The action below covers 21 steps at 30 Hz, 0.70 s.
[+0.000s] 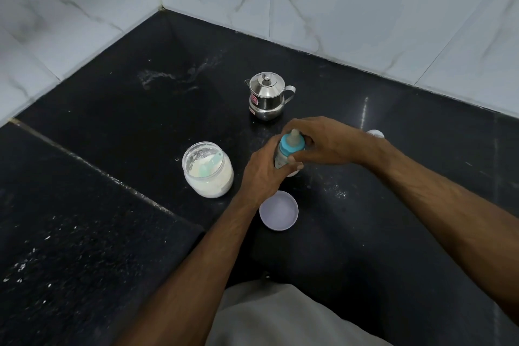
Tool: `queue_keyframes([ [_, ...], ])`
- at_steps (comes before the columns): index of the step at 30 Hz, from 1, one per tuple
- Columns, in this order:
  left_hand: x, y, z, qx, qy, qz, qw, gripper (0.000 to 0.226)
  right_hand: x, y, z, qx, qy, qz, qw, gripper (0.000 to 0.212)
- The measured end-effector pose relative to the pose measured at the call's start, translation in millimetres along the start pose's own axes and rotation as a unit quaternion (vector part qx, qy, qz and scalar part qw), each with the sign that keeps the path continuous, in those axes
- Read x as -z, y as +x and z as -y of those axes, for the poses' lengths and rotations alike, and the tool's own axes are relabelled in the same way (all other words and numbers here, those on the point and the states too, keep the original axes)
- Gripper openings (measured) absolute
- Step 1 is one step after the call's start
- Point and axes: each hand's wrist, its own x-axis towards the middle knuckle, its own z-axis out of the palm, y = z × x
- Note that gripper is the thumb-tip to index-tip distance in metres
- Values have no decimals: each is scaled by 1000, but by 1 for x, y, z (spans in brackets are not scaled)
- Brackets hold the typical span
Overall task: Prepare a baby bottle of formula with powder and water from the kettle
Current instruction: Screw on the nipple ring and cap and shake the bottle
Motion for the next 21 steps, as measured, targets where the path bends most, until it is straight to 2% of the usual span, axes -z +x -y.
queue_keyframes([
  [7,1,1,-3,1,20,13,1000,60,-18,0,2,-68,-12,-64,996,57],
  [10,1,0,-1,-2,9,6,1000,60,-14,-4,-1,-29,8,-34,999,60],
  [12,0,2,-1,10,21,12,1000,62,-9,-6,-3,-6,35,-13,999,55],
  [15,-1,3,-3,22,33,23,999,65,-11,-5,-4,-22,28,-23,999,49],
  [21,0,2,1,7,36,13,999,62,-22,-3,-3,-59,29,-61,996,54],
])
